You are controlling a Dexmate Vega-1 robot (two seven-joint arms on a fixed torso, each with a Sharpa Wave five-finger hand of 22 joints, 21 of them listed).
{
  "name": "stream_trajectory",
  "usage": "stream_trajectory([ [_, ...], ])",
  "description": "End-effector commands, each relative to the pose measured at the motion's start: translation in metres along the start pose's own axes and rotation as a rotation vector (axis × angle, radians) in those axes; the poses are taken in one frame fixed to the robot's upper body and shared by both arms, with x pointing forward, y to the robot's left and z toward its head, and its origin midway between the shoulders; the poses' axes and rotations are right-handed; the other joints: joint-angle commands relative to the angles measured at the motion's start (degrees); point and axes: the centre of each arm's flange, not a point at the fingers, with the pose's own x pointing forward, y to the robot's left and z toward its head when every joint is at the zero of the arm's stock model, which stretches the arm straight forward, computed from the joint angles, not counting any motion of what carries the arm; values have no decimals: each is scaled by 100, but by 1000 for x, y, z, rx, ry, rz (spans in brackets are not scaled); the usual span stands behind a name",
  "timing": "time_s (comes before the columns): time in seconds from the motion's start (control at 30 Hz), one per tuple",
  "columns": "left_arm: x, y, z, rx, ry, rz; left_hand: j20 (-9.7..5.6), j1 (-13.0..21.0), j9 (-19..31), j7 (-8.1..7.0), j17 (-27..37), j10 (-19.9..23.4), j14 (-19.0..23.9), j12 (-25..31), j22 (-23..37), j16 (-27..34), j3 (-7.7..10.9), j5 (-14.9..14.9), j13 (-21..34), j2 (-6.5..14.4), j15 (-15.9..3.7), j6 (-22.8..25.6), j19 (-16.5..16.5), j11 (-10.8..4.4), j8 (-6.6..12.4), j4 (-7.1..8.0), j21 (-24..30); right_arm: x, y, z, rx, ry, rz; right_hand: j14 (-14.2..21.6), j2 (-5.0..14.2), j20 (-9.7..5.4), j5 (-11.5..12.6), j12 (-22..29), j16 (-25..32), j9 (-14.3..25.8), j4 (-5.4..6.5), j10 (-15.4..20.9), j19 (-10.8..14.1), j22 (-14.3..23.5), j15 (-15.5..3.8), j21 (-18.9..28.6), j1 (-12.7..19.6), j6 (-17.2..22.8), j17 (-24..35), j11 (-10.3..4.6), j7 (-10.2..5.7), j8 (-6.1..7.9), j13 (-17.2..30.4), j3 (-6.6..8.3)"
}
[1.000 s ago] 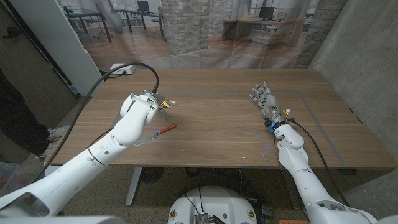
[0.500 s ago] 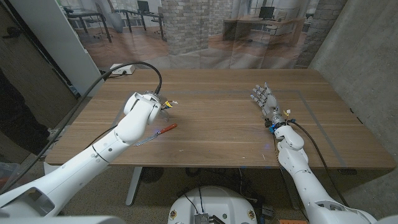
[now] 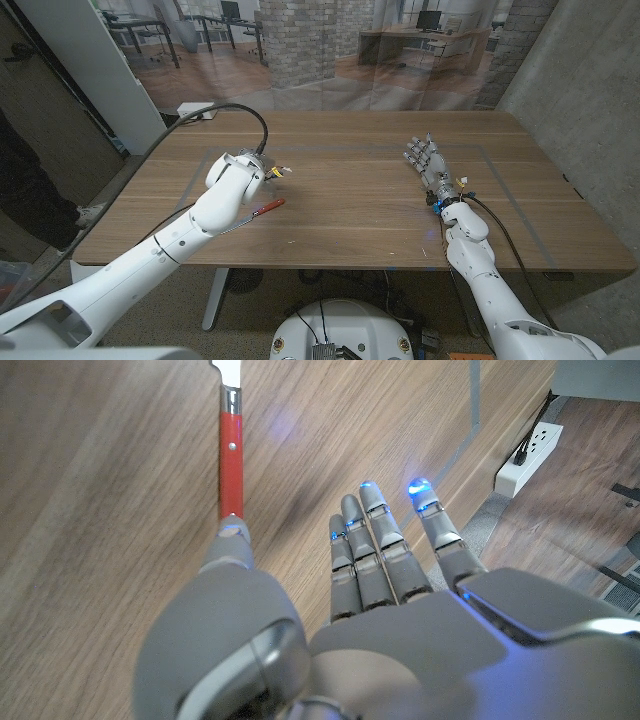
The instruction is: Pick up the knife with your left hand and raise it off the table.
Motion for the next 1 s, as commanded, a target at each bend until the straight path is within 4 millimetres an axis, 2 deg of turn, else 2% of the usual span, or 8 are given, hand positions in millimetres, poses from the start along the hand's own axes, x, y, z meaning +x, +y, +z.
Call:
stream_trajectory([
  [0.03, 2, 0, 10, 18, -10, -24, 4, -2, 13, -8, 4, 75, 75, 61, 29, 39, -16, 27, 31, -48, -67, 70, 60, 8, 59, -22, 38, 3, -3, -3, 5, 2, -4, 28, -7, 12, 36, -23, 6, 34, 32, 40, 54, 28, -4, 32, -38, 55, 25, 9, -17, -7, 15, -29],
  [0.43, 4, -2, 17, 29, -13, -42, 2, -22, 12, -1, 8, 192, 213, 85, 31, 85, -32, 44, 48, -41, -88, 209, 77, -25, 94, -3, 43, 5, -5, -3, 2, -5, -8, 35, -13, 8, 40, -24, 6, 34, 34, 47, 57, 28, -6, 32, -60, 60, 25, 7, -18, -9, 15, -36],
  [1.0, 2, -3, 33, 59, -8, -23, -10, 112, 14, -5, 3, 283, 311, 93, 33, 109, 16, 78, 71, -1, -142, 272, 129, -16, 92, -54, 62, 0, -12, -6, 13, -13, -24, 50, -23, 7, 48, -27, 7, 34, 35, 58, 59, 28, -13, 30, -91, 66, 24, 2, -16, -14, 15, -46],
])
